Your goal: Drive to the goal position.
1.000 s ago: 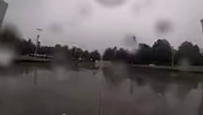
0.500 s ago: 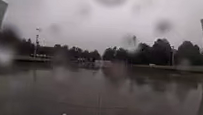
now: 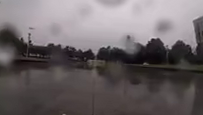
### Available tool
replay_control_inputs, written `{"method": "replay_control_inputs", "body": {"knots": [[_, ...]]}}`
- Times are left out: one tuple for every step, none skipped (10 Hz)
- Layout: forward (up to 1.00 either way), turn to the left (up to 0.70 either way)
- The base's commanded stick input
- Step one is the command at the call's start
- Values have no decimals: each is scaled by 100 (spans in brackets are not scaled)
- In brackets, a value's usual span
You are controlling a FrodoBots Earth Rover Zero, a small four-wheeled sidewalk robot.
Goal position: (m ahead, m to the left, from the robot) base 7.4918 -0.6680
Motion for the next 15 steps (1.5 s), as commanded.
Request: {"method": "replay_control_inputs", "body": {"knots": [[45,-1],[45,0],[45,0],[45,0],[45,0],[45,2],[45,20],[45,27],[45,18],[45,4],[45,0],[45,0],[45,0],[45,0],[45,0]]}}
